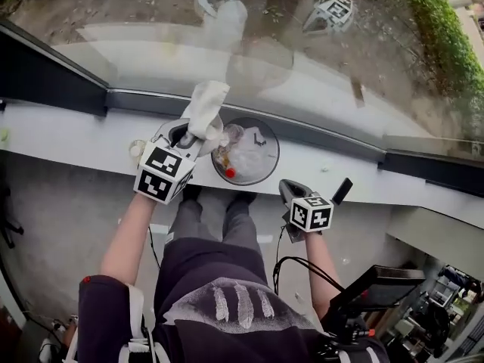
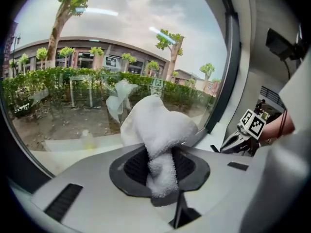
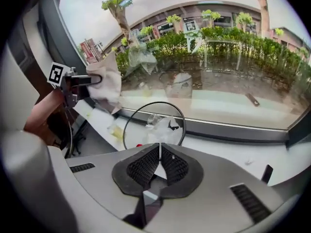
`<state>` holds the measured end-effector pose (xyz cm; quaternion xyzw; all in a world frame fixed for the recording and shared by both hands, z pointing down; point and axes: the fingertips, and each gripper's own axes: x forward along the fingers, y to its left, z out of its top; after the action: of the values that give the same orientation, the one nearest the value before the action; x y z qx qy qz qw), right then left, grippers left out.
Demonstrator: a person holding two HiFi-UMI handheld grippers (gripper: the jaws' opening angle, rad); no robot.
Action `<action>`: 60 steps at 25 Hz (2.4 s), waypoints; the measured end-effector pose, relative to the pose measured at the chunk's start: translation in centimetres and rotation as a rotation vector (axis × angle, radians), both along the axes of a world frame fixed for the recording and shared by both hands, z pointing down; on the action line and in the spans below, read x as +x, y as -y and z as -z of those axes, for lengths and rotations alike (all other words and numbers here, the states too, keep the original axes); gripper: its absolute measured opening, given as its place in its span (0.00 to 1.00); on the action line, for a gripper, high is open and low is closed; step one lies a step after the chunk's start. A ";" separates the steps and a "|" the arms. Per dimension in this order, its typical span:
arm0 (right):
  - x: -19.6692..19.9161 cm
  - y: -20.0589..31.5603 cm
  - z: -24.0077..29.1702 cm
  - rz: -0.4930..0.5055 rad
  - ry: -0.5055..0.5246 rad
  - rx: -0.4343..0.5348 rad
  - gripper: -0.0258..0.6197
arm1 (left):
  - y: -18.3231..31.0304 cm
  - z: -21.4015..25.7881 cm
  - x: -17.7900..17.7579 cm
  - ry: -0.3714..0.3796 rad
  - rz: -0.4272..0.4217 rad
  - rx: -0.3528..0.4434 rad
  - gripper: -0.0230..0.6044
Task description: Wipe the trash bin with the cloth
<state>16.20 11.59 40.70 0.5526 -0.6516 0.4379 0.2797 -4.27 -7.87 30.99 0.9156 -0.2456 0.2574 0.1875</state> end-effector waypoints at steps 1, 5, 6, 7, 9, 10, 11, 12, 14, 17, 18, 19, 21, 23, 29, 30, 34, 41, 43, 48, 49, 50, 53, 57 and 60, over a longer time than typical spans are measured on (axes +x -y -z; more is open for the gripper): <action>0.7 0.7 -0.6 -0.016 -0.033 -0.007 0.07 | 0.7 -1.9 -0.7 0.013 0.005 -0.009 0.16; 3.3 2.6 -2.9 -0.123 -0.091 -0.032 0.26 | 1.0 -9.9 -1.6 0.118 -0.097 -0.047 0.16; 3.6 3.0 -3.5 -0.134 -0.097 -0.037 0.27 | 1.0 -11.2 -1.4 0.130 -0.125 -0.045 0.16; 3.8 3.5 -4.2 -0.138 -0.100 -0.042 0.27 | 1.1 -12.3 -1.0 0.131 -0.148 -0.045 0.16; 3.9 4.0 -5.7 -0.133 -0.097 -0.061 0.27 | 1.0 -14.4 0.2 0.126 -0.196 -0.054 0.16; 3.9 4.1 -6.4 -0.126 -0.097 -0.073 0.27 | 0.8 -15.5 0.9 0.124 -0.221 -0.061 0.16; 4.1 4.5 -6.9 -0.118 -0.098 -0.082 0.27 | 0.7 -16.6 1.6 0.118 -0.245 -0.070 0.16; 4.1 5.0 -7.4 -0.110 -0.096 -0.084 0.27 | 0.7 -17.6 2.4 0.105 -0.267 -0.081 0.16; 3.7 5.5 -8.2 -0.099 -0.065 -0.086 0.27 | 0.3 -19.3 3.9 0.070 -0.315 -0.110 0.16; 2.9 6.2 -9.3 -0.152 -0.004 -0.090 0.17 | -0.6 -21.3 5.0 0.069 -0.394 -0.104 0.16; 3.2 6.4 -9.4 -0.213 0.014 -0.090 0.14 | -0.9 -21.9 5.2 0.075 -0.416 -0.087 0.16; 3.6 6.5 -9.4 -0.285 0.040 -0.090 0.12 | -1.4 -22.2 5.2 0.073 -0.427 -0.078 0.16; 4.2 6.6 -9.1 -0.387 0.088 -0.085 0.08 | -2.4 -22.3 5.0 0.055 -0.425 -0.070 0.16; 4.5 6.7 -8.9 -0.396 0.058 -0.089 0.07 | -3.4 -21.8 4.7 0.043 -0.421 -0.050 0.16; 4.2 7.1 -8.5 -0.454 0.006 -0.161 0.07 | -7.6 -22.7 2.3 0.161 -0.486 -0.002 0.16; 4.2 7.0 -8.5 -0.476 0.020 -0.167 0.07 | -8.9 -22.8 2.0 0.171 -0.511 -0.004 0.16; 3.7 6.3 -8.7 -0.513 0.034 -0.177 0.07 | -13.4 -22.3 1.6 0.129 -0.549 -0.051 0.16; 1.9 2.1 -9.8 -0.571 0.158 -0.302 0.07 | -14.5 -21.6 1.2 0.065 -0.462 -0.101 0.16; 1.4 1.2 -10.0 -0.620 0.213 -0.310 0.07 | -11.7 -21.6 0.7 0.070 -0.388 -0.078 0.16; 1.5 0.9 -9.8 -0.670 0.246 -0.270 0.07 | -3.5 -20.1 0.6 0.080 -0.248 0.026 0.16; 1.5 0.9 -9.8 -0.674 0.253 -0.267 0.07 | -2.6 -20.0 0.8 0.089 -0.249 0.039 0.16; 1.5 0.9 -9.8 -0.679 0.264 -0.265 0.08 | -2.1 -20.1 1.2 0.102 -0.267 0.050 0.16; 1.4 0.8 -9.9 -0.688 0.297 -0.263 0.08 | -3.7 -21.1 2.3 0.146 -0.374 0.062 0.16; 0.7 0.1 -9.6 -0.736 0.353 -0.282 0.09 | -8.6 -21.1 1.8 0.134 -0.463 -0.009 0.16; -0.4 1.1 -9.2 -0.772 0.411 -0.285 0.09 | -9.9 -20.2 0.4 0.117 -0.442 -0.061 0.16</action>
<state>15.82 10.52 49.95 0.6127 -0.3735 0.6957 0.0344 -3.83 2.06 51.15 0.9245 -0.0415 0.3521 0.1398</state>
